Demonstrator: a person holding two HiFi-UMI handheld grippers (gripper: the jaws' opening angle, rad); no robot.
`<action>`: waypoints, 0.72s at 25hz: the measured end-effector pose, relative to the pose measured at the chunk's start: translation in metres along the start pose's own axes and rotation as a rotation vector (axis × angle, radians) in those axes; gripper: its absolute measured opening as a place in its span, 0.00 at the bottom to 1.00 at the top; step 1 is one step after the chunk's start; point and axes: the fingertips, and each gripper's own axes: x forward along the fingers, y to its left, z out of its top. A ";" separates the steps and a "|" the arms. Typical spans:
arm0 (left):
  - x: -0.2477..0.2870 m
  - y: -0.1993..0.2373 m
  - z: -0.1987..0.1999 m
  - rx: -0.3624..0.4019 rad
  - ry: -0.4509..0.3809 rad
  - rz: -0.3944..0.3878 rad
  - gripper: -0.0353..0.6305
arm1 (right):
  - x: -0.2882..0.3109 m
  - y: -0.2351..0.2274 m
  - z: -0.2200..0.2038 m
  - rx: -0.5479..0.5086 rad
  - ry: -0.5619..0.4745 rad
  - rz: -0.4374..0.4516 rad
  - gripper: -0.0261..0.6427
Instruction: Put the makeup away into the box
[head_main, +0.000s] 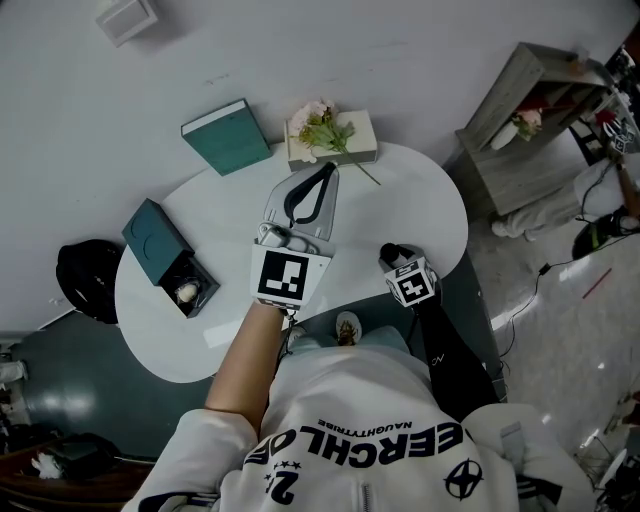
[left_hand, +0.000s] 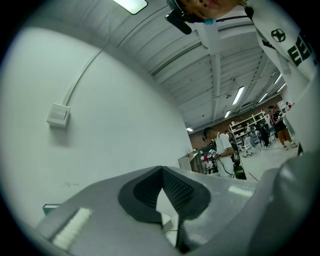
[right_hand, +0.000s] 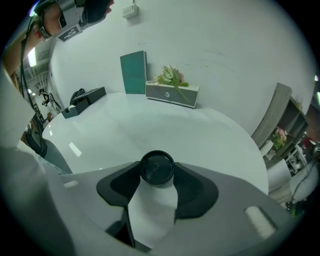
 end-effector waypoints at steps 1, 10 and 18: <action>0.000 0.001 0.000 -0.001 0.000 0.000 0.05 | -0.003 -0.002 0.007 0.000 -0.020 -0.007 0.40; 0.004 0.009 0.006 0.010 -0.002 0.014 0.05 | -0.073 -0.046 0.128 -0.010 -0.341 -0.134 0.40; 0.002 0.018 0.009 0.017 0.002 0.049 0.05 | -0.172 -0.058 0.219 -0.075 -0.603 -0.233 0.40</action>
